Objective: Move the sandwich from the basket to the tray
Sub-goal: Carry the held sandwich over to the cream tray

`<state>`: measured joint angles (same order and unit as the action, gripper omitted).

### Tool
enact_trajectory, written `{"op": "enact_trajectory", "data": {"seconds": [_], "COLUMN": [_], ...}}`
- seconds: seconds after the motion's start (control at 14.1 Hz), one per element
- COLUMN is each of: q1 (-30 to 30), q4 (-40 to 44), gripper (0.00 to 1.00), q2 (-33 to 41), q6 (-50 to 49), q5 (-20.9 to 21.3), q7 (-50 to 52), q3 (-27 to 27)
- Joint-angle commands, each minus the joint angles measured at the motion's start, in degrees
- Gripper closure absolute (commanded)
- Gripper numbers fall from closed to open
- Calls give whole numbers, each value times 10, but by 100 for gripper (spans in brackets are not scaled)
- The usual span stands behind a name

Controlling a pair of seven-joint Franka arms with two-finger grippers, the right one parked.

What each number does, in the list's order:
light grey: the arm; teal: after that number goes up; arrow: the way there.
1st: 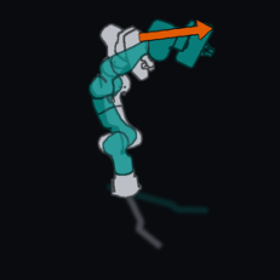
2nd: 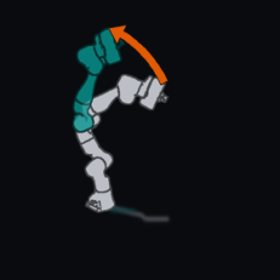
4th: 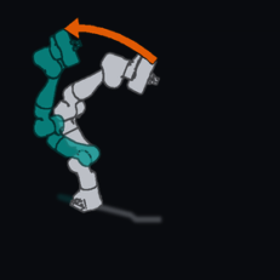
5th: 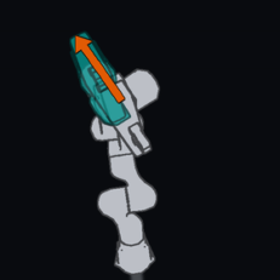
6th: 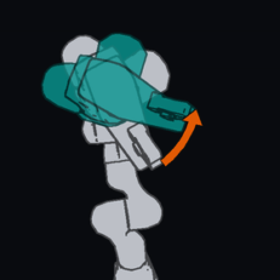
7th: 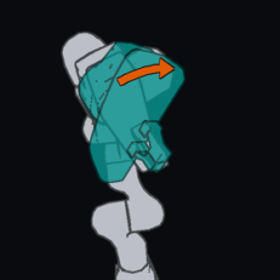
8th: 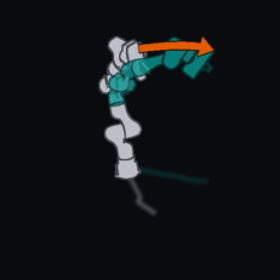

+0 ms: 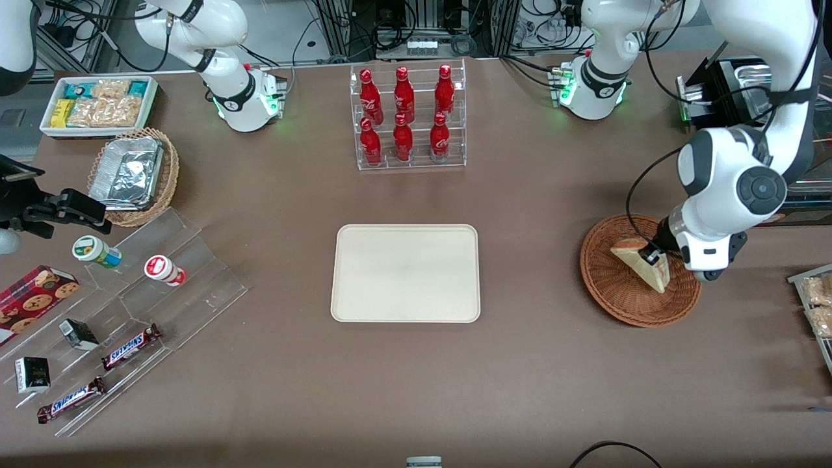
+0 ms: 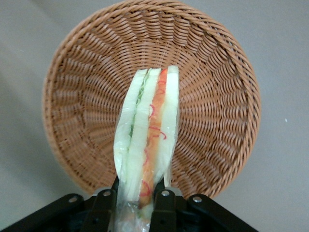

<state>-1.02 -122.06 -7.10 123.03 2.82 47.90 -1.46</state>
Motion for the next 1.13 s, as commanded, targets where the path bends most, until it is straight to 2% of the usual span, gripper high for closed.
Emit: {"op": "enact_trajectory", "data": {"seconds": [0.0,0.43,0.78,1.06], "q1": [-33,-150,-234,-283], "q4": [16,149,195,261], "gripper": [84,83,83,83], "q2": [44,37,3,-69], "q6": [-74,-219,-217,-195], "q5": [18,16,11,2], "q7": [4,11,4,10], "q3": [1,0,0,-1]}}
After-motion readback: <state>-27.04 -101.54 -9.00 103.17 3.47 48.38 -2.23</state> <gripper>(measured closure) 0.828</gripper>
